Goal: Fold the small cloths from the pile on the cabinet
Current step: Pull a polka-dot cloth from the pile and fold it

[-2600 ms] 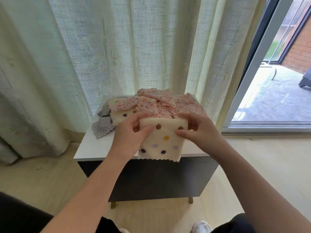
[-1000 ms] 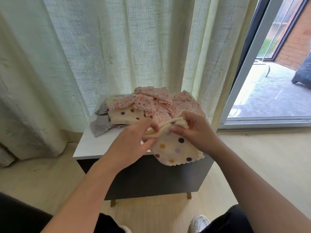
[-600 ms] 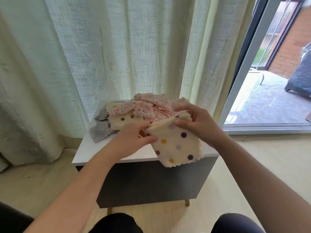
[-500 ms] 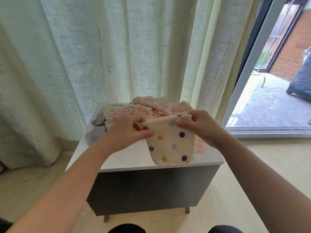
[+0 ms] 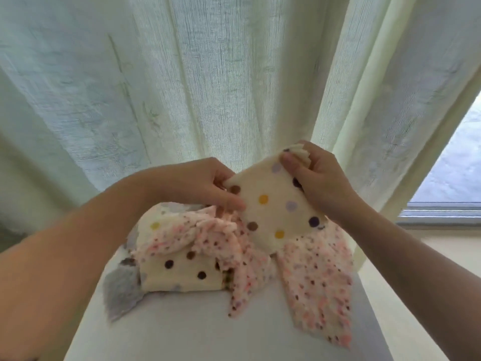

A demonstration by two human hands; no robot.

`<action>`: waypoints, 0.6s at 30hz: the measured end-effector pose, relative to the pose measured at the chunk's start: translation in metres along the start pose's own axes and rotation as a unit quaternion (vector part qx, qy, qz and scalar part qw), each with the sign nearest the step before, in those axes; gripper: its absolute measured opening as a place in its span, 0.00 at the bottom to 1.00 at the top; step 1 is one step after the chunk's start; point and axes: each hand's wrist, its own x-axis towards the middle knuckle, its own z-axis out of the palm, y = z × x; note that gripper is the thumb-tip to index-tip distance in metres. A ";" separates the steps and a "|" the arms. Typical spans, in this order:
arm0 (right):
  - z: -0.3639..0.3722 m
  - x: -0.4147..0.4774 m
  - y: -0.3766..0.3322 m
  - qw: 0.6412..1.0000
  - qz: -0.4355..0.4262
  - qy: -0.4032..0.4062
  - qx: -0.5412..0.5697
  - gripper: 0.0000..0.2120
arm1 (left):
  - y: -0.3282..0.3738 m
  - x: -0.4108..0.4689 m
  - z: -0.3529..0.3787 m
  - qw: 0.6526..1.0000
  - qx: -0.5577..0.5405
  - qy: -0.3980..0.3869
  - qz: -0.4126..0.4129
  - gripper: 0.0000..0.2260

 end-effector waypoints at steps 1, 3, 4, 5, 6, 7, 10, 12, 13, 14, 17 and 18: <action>-0.002 0.007 -0.010 1.000 -0.002 0.008 -0.021 0.09 | 0.008 -0.001 -0.013 1.000 -0.006 -0.021 -0.017 0.07; -0.008 0.019 -0.037 0.998 -0.001 0.021 -0.058 0.11 | 0.026 -0.006 -0.041 0.999 -0.015 -0.031 -0.037 0.06; -0.011 0.025 -0.053 0.997 0.003 0.027 -0.067 0.12 | 0.038 -0.011 -0.055 0.999 -0.022 -0.021 -0.040 0.06; -0.016 0.031 -0.072 0.997 0.011 0.036 -0.064 0.12 | 0.052 -0.017 -0.070 0.999 -0.032 -0.006 -0.039 0.05; -0.021 0.035 -0.093 0.997 0.021 0.047 -0.055 0.12 | 0.069 -0.025 -0.084 0.998 -0.056 0.016 -0.035 0.06; -0.026 0.039 -0.114 0.996 0.039 0.060 -0.044 0.11 | 0.084 -0.033 -0.095 0.993 -0.099 0.049 -0.032 0.12; -0.040 0.041 -0.181 0.988 0.119 0.102 -0.001 0.12 | 0.135 -0.053 -0.110 0.927 -0.338 0.151 -0.054 0.19; -0.056 0.044 -0.226 0.976 0.170 0.135 0.019 0.11 | 0.175 -0.061 -0.116 0.847 -0.476 0.204 -0.125 0.18; -0.065 0.045 -0.249 0.970 0.195 0.144 0.029 0.12 | 0.196 -0.064 -0.116 0.813 -0.516 0.213 -0.167 0.15; -0.075 0.047 -0.271 0.965 0.217 0.141 0.034 0.14 | 0.221 -0.069 -0.119 0.794 -0.526 0.227 -0.203 0.12; -0.108 0.041 -0.322 0.951 0.275 0.132 0.048 0.19 | 0.288 -0.072 -0.116 0.840 -0.353 0.328 -0.248 0.11; -0.120 0.037 -0.336 0.951 0.271 0.141 0.049 0.19 | 0.312 -0.071 -0.113 0.860 -0.266 0.374 -0.224 0.14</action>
